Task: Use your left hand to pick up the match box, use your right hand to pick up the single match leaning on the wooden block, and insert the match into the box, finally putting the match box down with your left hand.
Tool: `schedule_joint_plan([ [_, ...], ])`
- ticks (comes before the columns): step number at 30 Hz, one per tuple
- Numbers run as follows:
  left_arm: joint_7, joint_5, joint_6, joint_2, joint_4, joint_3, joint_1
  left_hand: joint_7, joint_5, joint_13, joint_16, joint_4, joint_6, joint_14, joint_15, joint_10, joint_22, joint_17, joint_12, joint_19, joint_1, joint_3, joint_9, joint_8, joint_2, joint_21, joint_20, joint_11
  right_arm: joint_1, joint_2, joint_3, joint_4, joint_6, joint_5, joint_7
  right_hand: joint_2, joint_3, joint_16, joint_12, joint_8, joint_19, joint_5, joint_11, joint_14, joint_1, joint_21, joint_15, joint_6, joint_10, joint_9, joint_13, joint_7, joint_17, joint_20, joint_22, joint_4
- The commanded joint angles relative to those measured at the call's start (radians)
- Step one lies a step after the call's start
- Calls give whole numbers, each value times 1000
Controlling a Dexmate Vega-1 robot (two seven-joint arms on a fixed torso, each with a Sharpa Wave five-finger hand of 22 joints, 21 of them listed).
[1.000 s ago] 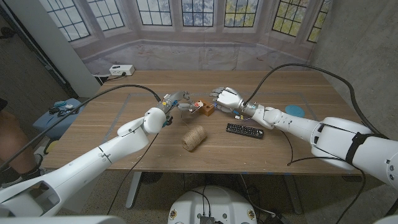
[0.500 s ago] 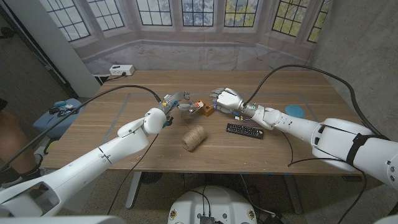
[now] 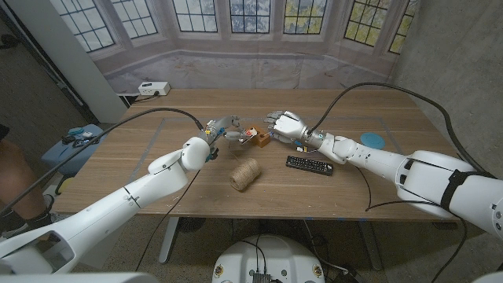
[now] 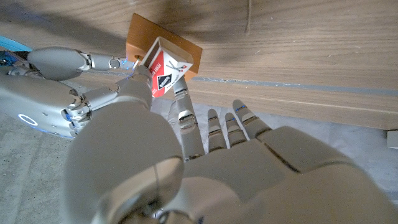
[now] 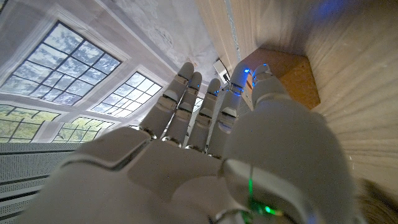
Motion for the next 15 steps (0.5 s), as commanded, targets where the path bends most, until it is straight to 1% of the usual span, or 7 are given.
schedule_joint_plan([
  [1,4,1,-1,3,-4,-2,6,-6,10,2,-3,-1,2,9,2,-1,2,3,-4,3,8,-2,3,6,5,0,1,-6,-9,-22,-4,-39,-15,4,0,-3,-7,1,-4,-1,8,8,-2,0,8,3,-139,-3,-6,5,4,4,1,-40,4,-2],
  [15,5,1,-3,7,-10,-5,13,-7,11,2,-3,-1,3,9,2,0,2,3,-3,3,9,-4,3,5,6,0,2,-8,-14,-30,-13,-56,-26,16,0,-1,-12,2,-5,-4,6,8,-3,1,10,2,-138,-5,-7,5,4,7,2,-38,4,-1],
])
